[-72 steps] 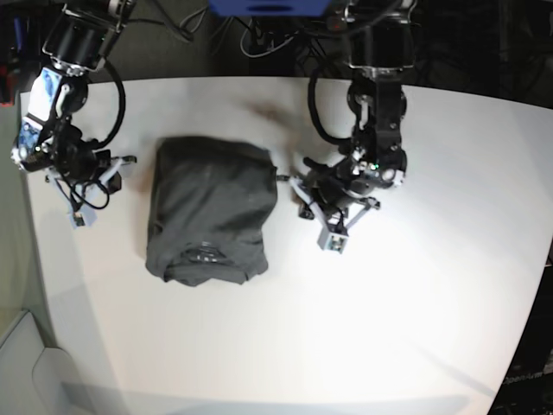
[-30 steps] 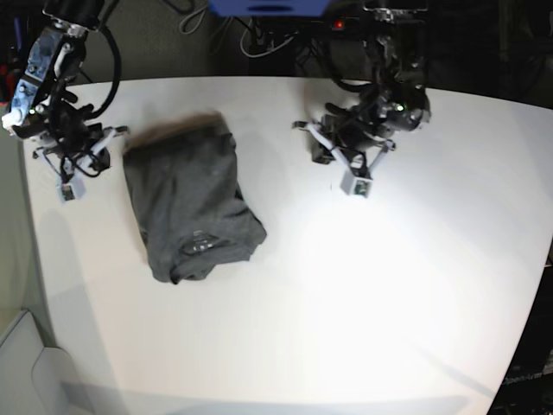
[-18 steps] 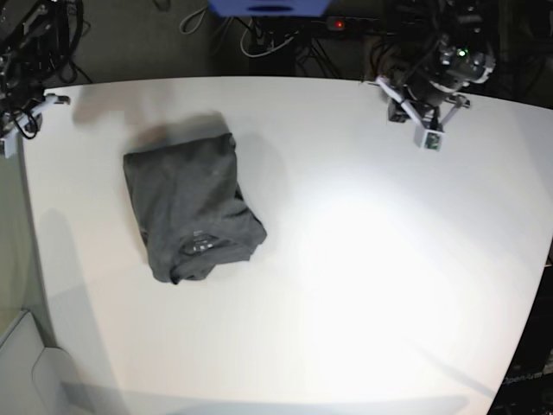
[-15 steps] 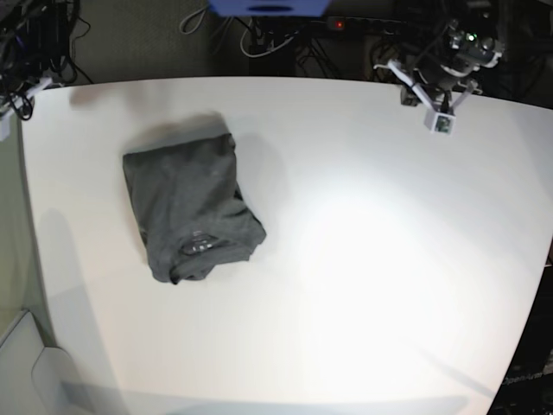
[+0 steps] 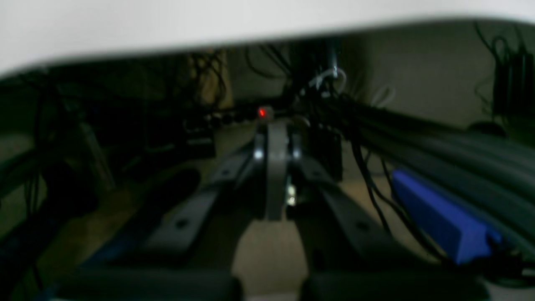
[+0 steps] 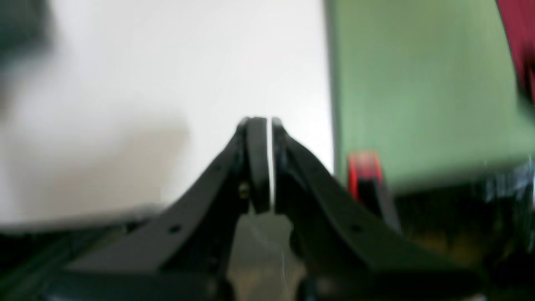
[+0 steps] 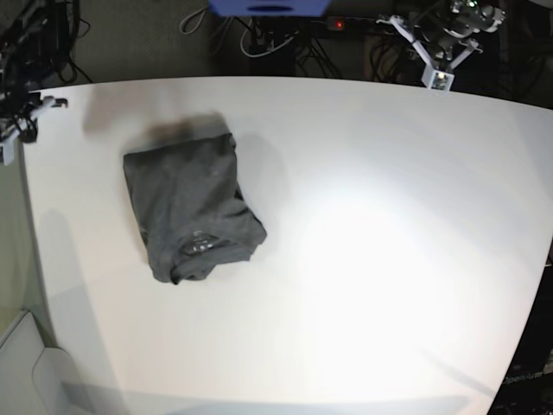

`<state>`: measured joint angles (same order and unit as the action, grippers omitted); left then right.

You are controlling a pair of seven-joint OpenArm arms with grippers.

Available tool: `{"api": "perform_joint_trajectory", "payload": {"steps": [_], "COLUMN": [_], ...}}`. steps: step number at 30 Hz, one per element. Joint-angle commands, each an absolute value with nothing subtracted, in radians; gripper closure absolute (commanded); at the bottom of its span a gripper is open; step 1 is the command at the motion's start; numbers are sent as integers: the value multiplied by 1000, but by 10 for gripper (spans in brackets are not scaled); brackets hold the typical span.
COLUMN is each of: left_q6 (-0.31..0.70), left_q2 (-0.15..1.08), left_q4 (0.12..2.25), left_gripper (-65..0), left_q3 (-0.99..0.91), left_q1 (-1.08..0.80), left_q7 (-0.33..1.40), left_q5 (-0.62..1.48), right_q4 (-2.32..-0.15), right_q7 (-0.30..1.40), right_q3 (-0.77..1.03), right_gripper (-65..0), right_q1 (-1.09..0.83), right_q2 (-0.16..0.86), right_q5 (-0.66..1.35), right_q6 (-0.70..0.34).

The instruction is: Layout the t-shirt on the table in an organized manner, then fold the t-shirt properly

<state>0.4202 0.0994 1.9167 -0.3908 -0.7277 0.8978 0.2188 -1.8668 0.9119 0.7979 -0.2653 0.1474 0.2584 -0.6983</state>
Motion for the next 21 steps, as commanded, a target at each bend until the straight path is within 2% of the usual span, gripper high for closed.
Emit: {"api": "perform_joint_trajectory", "payload": {"steps": [1, 5, 11, 15, 21], "left_q6": [424, 424, 424, 420, 423], "left_q2": [105, 139, 170, 183, 206], "left_q4": [1926, 1917, 1791, 1666, 1523], "left_gripper": [-3, -3, -3, -3, -3], "left_q3": [-395, -395, -401, -397, -394], "left_q1": [-754, -802, -814, -814, -792], "left_q7": [889, 888, 871, 769, 704], "left_q5": [223, 223, 223, 223, 223], "right_q4": [-1882, -1867, -1613, -1504, -1486], "right_q7": [889, 886, 875, 822, 757], "right_q3": [777, 685, 624, 598, 476], "right_gripper": [0, 0, 0, 0, 0], "right_q1": [-239, -120, 22, 39, -15], "right_q2": [163, 157, 156, 148, 96], "right_q5": [257, 136, 64, 65, 65], "right_q6": [-698, -698, -698, -698, -698]}}
